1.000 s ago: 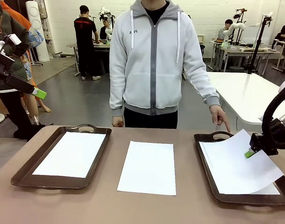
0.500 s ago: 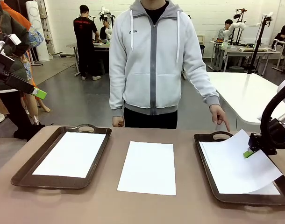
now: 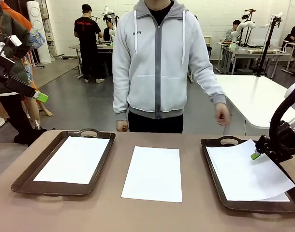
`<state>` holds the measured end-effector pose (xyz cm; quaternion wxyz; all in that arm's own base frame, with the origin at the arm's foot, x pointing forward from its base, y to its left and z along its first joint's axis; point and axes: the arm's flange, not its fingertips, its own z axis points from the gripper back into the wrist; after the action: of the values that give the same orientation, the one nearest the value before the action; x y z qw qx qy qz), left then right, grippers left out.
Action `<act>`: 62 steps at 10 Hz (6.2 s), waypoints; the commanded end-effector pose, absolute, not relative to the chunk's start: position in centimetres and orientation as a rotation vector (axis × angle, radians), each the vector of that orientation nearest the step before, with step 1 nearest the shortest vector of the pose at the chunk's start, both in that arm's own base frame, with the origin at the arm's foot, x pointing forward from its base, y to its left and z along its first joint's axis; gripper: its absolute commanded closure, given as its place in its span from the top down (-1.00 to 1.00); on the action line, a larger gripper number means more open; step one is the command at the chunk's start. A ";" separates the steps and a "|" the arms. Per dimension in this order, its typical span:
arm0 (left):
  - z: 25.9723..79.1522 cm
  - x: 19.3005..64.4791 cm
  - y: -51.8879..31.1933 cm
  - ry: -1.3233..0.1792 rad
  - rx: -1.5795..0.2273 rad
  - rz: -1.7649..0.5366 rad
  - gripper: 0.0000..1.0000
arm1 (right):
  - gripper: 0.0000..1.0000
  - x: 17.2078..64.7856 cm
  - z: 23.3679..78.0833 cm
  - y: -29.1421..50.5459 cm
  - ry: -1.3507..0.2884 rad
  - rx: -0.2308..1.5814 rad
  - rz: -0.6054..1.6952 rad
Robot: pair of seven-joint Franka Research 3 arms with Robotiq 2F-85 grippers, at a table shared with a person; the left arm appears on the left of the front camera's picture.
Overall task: Sort the A4 documents.
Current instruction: Place the A4 Paper in the designated Handle tray, then receive the A4 Paper.
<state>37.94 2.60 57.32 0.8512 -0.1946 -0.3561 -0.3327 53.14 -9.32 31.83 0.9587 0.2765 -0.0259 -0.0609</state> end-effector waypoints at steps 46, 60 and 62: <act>57.1 37.9 2.6 -0.748 -0.398 -0.713 1.00 | 1.00 47.9 55.5 8.7 -0.443 0.667 0.806; 57.1 37.9 2.6 -0.748 -0.398 -0.713 1.00 | 1.00 48.1 56.0 8.7 -0.413 0.654 0.803; 57.1 37.9 2.6 -0.748 -0.398 -0.713 1.00 | 1.00 48.1 56.0 8.7 -0.413 0.654 0.803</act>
<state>37.94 2.58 57.31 0.8511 -0.1948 -0.3560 -0.3330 48.14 8.72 55.94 0.8490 0.3100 -0.1955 0.3806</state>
